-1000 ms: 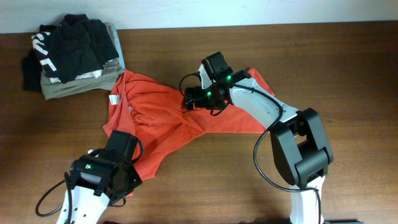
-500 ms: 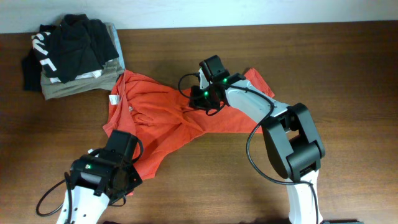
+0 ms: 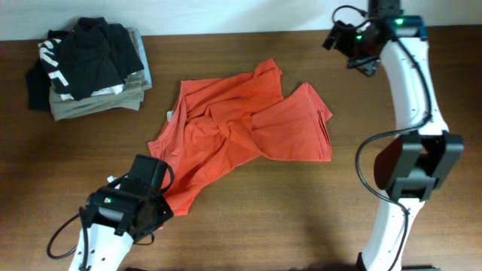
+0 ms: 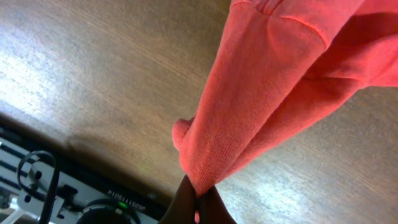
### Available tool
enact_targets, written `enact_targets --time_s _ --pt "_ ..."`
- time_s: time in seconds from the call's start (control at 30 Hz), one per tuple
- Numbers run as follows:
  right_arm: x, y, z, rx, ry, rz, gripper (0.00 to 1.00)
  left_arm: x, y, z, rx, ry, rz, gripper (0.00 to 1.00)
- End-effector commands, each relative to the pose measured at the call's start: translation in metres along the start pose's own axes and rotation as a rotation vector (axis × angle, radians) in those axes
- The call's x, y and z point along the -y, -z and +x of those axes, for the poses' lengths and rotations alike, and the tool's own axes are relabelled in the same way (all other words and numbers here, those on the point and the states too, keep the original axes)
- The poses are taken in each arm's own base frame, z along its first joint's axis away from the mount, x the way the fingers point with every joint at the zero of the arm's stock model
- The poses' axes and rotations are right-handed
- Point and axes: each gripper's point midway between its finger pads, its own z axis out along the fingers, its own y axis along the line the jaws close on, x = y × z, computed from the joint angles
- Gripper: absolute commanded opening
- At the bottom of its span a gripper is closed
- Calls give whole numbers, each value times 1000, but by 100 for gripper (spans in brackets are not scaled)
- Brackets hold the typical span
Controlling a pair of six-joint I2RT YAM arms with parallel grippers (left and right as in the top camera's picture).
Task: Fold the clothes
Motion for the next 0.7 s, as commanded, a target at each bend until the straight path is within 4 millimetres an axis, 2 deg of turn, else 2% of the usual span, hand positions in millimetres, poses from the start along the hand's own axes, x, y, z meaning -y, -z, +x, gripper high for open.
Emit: enact_targets --time_s 0.0,0.07,0.1,0.13,0.17,0.2,0.23,0.27,0.33,0.37,0.43,0.53,0.6,0.67 --pt "10 61 -7 65 -15 47 99 -3 0 -2 13 12 -12 1" --pt "46 102 25 12 -39 229 99 -3 0 -2 13 12 -12 1" --pt "74 117 55 -86 -66 375 99 -3 0 -2 13 13 -12 1" --pt "89 118 71 -154 -54 444 99 -3 0 -2 13 12 -12 1" --pt "91 113 80 -197 -49 445 99 -2 0 -3 15 13 -10 1" --pt "97 107 90 -240 -48 462 99 -2 0 -3 15 13 -9 1" --pt "101 94 109 -335 -26 447 99 -2 0 -3 15 13 -9 1" --pt "94 75 130 -443 37 363 99 -2 0 -3 18 13 -7 1" --pt "89 43 161 -555 101 271 100 1 0 -6 28 15 4 1" --pt "90 22 179 -591 119 255 96 1 0 -6 27 15 4 1" --pt "92 2 198 -620 155 250 88 1 0 -5 24 15 5 1" --pt "108 -20 224 -655 171 276 86 1 0 -5 23 15 3 1" --pt "119 -42 239 -651 166 255 86 1 0 -5 24 15 3 1" --pt "121 -53 246 -643 165 225 84 1 0 -5 24 15 3 1"
